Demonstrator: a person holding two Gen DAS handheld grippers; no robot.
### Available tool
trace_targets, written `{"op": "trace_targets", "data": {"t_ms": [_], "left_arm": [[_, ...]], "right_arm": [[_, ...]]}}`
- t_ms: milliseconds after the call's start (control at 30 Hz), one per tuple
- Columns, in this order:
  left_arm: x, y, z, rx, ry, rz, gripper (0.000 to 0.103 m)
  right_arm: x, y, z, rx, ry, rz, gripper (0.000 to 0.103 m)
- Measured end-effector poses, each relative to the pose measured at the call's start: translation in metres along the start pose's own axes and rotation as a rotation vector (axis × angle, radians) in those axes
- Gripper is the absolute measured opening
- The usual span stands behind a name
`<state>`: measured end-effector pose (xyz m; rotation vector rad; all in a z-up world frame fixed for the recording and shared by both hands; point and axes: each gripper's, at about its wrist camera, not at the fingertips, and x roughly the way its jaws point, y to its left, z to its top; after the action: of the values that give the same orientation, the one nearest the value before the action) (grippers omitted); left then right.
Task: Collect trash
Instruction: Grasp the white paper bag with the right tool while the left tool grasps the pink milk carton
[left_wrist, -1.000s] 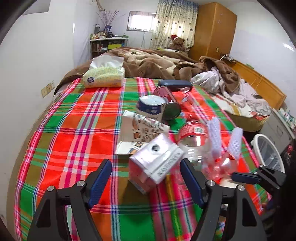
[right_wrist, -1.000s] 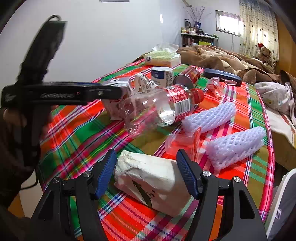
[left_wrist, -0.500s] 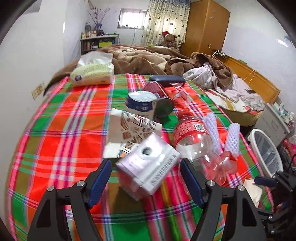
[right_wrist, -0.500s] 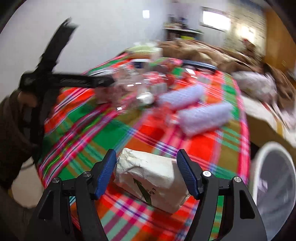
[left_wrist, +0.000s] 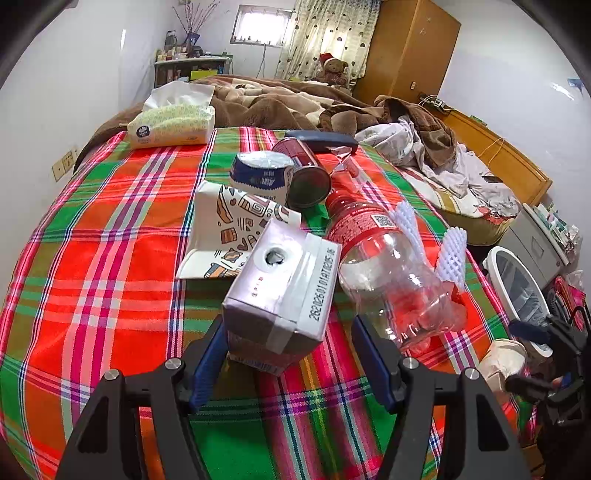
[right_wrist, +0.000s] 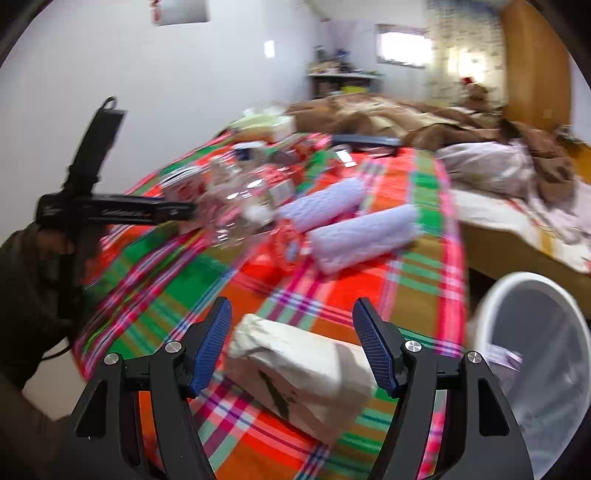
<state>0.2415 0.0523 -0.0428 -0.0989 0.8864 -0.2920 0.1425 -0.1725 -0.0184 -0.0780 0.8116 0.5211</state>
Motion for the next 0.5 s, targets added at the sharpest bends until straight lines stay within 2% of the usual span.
{"op": "trace_targets", "data": {"t_ms": [33,133,367,500], "left_arm": [[-0.001,-0.001,0.0,0.002,-0.002,0.0,0.067],[-0.004,-0.003,0.001,0.016,-0.011,0.005,0.067],[-0.001,-0.008,0.006,0.038,-0.022,0.046,0.068],[-0.001,-0.008,0.005,0.037,-0.024,0.048,0.068]], "right_arm": [[0.005,-0.002,-0.001,-0.007,0.029,0.0,0.069],[-0.001,-0.007,-0.007,-0.004,0.028,0.04,0.072],[-0.018,-0.012,-0.022,-0.016,0.019,0.059,0.072],[-0.024,-0.021,-0.026,0.052,0.016,-0.007,0.072]]}}
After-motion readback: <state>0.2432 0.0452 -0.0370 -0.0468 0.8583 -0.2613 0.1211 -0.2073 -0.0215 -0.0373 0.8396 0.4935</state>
